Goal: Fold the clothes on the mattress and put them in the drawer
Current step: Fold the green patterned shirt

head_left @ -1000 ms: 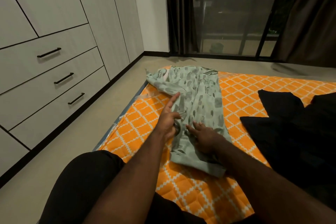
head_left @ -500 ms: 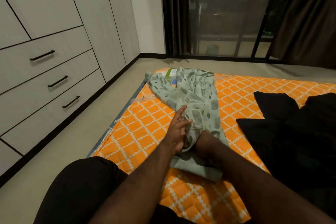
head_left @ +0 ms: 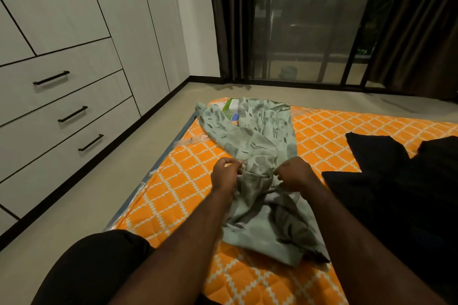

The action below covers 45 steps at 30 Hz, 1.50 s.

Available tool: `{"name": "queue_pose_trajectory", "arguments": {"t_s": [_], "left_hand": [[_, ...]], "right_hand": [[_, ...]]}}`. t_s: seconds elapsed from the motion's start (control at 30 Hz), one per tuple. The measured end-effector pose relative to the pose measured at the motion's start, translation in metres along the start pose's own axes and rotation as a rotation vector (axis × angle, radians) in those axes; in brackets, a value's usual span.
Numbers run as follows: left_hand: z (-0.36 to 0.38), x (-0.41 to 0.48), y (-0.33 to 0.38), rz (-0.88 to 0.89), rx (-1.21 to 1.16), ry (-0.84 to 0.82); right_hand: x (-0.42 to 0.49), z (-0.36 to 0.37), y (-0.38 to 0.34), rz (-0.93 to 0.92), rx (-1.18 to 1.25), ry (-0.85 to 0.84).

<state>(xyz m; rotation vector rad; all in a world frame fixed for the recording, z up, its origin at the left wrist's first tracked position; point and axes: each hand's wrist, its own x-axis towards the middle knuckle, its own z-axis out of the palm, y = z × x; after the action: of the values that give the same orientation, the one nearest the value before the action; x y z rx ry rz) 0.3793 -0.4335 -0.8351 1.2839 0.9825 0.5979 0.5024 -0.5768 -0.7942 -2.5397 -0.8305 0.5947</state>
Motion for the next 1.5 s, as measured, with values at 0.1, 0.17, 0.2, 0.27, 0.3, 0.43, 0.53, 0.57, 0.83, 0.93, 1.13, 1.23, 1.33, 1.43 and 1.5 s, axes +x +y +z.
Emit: {"name": "queue_pose_trajectory", "arguments": {"t_s": [0.1, 0.17, 0.2, 0.27, 0.3, 0.43, 0.53, 0.57, 0.83, 0.93, 1.13, 1.23, 1.33, 1.43, 1.5], "left_hand": [[-0.004, 0.028, 0.01, -0.003, 0.252, 0.047], [-0.006, 0.045, 0.02, 0.14, 0.485, 0.033], [-0.007, 0.057, 0.024, 0.24, 0.591, 0.014], [-0.006, 0.072, 0.034, 0.373, 0.779, -0.071], [-0.003, 0.082, 0.039, 0.416, 0.875, -0.125], [0.024, 0.108, 0.071, 0.57, 1.021, -0.297], [0.055, 0.129, 0.093, 0.62, 1.093, -0.404], [0.065, 0.137, 0.097, 0.605, 1.114, -0.43], [0.112, 0.202, 0.089, 0.443, 1.275, -0.506], [0.107, 0.217, 0.081, 0.403, 1.228, -0.424], [0.104, 0.227, 0.076, 0.232, 1.194, -0.418], [0.106, 0.226, 0.079, 0.263, 1.148, -0.402], [0.101, 0.223, 0.087, 0.152, 0.804, -0.401], [0.088, 0.224, 0.091, -0.121, 0.276, -0.383], [0.078, 0.23, 0.089, -0.206, 0.08, -0.334]], "right_hand": [[0.004, 0.002, -0.007, 0.169, 0.577, 0.158], [0.007, 0.009, -0.012, 0.162, 0.592, 0.172], [0.012, 0.015, -0.013, 0.13, 0.553, 0.171], [0.013, 0.021, -0.018, 0.07, 0.415, 0.196], [0.016, 0.025, -0.018, 0.055, 0.374, 0.196], [0.02, 0.026, -0.029, 0.033, 0.126, 0.29], [0.053, 0.0, -0.044, 0.097, 0.136, 0.371], [0.07, -0.01, -0.049, 0.091, 0.211, 0.375], [0.221, -0.041, -0.064, 0.221, 0.731, 0.037], [0.245, -0.034, -0.063, 0.303, 0.879, -0.031], [0.277, -0.031, -0.064, 0.345, 1.024, -0.199], [0.279, -0.035, -0.063, 0.241, 1.066, -0.253], [0.278, -0.036, -0.064, 0.139, 1.085, -0.264], [0.282, -0.033, -0.065, 0.132, 1.11, -0.213], [0.284, -0.029, -0.069, 0.123, 1.073, -0.172]]}}
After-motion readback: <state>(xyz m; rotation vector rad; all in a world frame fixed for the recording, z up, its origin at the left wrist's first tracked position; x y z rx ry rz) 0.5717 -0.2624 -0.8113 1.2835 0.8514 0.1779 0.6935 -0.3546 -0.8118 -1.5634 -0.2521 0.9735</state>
